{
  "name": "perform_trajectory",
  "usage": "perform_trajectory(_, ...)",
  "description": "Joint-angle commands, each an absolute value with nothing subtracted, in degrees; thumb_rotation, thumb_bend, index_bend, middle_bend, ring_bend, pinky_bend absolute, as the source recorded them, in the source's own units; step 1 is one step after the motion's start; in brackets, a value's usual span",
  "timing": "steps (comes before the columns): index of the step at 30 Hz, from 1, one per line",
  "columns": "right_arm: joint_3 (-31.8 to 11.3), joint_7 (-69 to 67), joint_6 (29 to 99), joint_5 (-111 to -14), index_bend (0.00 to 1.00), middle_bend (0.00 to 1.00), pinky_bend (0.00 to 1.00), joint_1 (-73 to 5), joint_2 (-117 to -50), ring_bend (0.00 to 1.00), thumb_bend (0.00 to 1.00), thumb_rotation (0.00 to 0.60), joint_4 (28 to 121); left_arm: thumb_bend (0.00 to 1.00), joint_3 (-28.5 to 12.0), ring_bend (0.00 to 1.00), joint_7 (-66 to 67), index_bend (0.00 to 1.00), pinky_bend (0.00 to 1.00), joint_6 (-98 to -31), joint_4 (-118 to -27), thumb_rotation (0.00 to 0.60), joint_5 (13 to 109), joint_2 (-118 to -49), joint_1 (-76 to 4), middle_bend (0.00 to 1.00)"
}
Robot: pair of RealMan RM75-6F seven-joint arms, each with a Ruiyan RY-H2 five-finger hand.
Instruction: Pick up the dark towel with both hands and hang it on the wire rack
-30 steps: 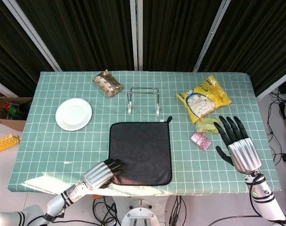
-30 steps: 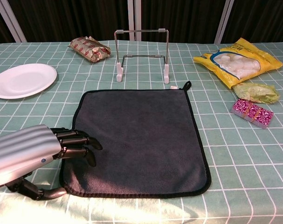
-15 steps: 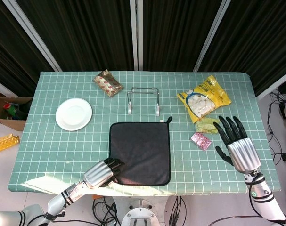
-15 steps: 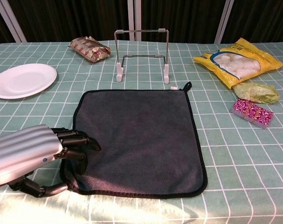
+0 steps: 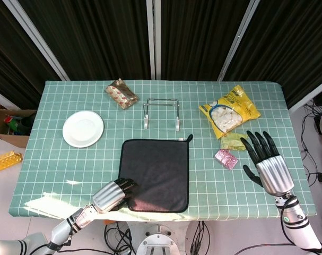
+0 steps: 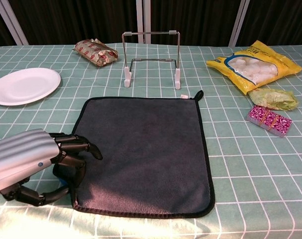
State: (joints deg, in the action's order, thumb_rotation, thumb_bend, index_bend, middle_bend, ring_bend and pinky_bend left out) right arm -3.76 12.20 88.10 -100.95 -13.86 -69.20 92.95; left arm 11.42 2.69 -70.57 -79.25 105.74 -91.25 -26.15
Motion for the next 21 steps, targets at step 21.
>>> perform_trajectory(21,2.0,8.7,83.2,-104.9,0.0,0.0,0.0,-14.6,-69.8,0.0,0.24,0.6,94.3,0.5,9.2,0.23,-1.5,0.76,0.33,-75.7,-82.3,0.6,106.8,-89.4,-26.4,0.28)
